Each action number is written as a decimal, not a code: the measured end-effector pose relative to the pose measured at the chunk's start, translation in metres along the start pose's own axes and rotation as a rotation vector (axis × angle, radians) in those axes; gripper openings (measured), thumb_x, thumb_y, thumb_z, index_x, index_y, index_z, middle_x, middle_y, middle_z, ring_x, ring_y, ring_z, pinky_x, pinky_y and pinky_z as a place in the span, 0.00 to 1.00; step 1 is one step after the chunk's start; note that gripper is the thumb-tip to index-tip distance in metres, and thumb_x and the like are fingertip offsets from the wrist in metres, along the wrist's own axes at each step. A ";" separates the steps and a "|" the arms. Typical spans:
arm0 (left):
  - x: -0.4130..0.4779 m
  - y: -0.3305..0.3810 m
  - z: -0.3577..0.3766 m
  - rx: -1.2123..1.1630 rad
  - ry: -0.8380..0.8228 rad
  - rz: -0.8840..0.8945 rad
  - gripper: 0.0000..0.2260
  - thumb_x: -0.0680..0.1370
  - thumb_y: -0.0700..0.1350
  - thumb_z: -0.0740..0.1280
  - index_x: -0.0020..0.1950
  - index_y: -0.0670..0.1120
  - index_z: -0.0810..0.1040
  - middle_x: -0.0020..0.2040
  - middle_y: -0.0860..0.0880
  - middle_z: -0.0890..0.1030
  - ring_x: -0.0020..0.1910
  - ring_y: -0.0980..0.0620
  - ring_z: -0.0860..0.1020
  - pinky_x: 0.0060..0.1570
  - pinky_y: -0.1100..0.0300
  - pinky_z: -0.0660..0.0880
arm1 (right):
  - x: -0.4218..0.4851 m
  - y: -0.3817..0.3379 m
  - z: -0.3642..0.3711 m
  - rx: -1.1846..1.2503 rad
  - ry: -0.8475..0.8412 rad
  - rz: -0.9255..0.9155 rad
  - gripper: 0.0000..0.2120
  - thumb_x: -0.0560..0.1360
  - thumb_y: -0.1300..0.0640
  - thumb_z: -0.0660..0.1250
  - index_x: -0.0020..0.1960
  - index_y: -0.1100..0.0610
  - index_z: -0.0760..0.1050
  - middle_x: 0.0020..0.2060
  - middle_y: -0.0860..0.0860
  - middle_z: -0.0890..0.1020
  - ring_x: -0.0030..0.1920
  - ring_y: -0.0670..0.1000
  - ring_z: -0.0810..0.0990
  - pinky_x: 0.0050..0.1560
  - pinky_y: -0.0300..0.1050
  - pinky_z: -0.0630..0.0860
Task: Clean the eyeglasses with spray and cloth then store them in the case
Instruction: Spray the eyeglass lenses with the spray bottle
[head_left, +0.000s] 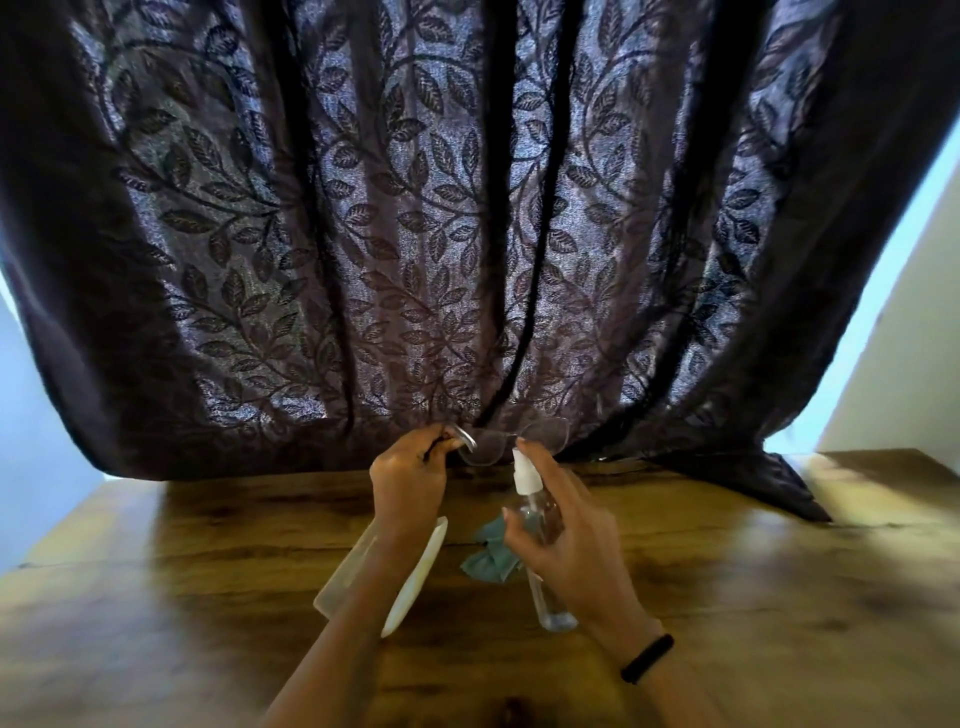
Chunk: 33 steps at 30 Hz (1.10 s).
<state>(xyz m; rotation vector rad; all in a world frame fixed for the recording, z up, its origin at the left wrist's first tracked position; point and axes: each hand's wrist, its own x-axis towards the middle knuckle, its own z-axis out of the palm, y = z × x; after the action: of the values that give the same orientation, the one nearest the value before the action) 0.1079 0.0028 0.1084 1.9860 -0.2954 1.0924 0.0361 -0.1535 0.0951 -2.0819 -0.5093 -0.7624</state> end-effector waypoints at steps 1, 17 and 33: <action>-0.001 0.001 0.000 0.004 0.003 0.005 0.03 0.66 0.32 0.68 0.37 0.35 0.81 0.30 0.40 0.81 0.26 0.51 0.75 0.35 0.68 0.69 | 0.001 -0.001 -0.002 -0.006 0.003 0.005 0.28 0.72 0.49 0.65 0.67 0.36 0.58 0.40 0.40 0.73 0.35 0.40 0.75 0.30 0.27 0.70; -0.001 0.003 -0.004 -0.024 -0.002 -0.011 0.07 0.65 0.27 0.70 0.41 0.35 0.81 0.30 0.40 0.82 0.35 0.57 0.73 0.32 0.83 0.63 | -0.004 0.000 -0.019 -0.092 0.159 0.022 0.29 0.69 0.62 0.72 0.66 0.51 0.67 0.38 0.49 0.75 0.27 0.44 0.69 0.27 0.29 0.69; -0.005 -0.001 -0.002 -0.039 -0.018 -0.034 0.07 0.67 0.28 0.70 0.42 0.36 0.82 0.34 0.42 0.83 0.25 0.57 0.72 0.31 0.81 0.65 | -0.026 0.051 -0.024 -0.004 0.262 0.231 0.34 0.71 0.55 0.68 0.71 0.41 0.55 0.56 0.31 0.70 0.50 0.46 0.78 0.46 0.40 0.78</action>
<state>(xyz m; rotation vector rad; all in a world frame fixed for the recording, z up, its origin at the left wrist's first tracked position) 0.1046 0.0043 0.1043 1.9600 -0.2897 1.0410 0.0397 -0.2040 0.0590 -1.9637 -0.1204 -0.8808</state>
